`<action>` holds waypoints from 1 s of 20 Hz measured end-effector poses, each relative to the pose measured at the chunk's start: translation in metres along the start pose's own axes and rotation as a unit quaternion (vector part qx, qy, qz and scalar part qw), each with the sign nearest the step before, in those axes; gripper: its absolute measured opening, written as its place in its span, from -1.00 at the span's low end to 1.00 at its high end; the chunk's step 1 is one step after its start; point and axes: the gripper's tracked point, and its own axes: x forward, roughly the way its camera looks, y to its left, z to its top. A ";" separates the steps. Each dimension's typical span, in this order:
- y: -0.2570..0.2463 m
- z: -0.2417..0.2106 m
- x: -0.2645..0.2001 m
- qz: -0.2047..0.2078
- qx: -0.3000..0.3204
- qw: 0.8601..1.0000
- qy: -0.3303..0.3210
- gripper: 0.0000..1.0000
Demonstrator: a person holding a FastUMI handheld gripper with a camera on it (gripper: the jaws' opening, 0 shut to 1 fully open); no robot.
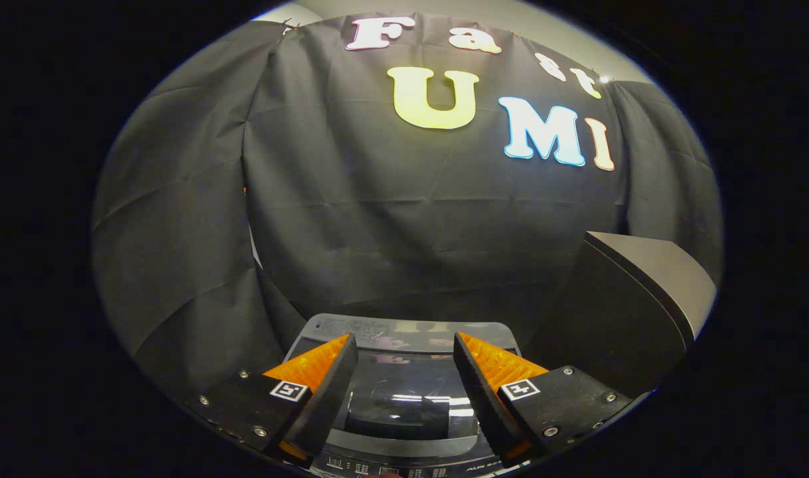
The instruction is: Put the clothes into the washing machine and then close the washing machine lid.
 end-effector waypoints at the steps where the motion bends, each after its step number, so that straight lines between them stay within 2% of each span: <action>1: 0.000 0.001 -0.002 0.001 -0.001 1.000 -0.001 0.80; 5: -0.006 0.004 -0.012 -0.001 0.007 1.000 -0.010 0.80; 9: -0.022 0.005 -0.043 -0.001 0.019 0.999 -0.036 0.81; 13: -0.050 -0.011 -0.094 -0.005 -0.004 0.999 -0.041 0.81; 20: -0.106 -0.029 -0.208 0.033 -0.054 0.996 -0.069 0.80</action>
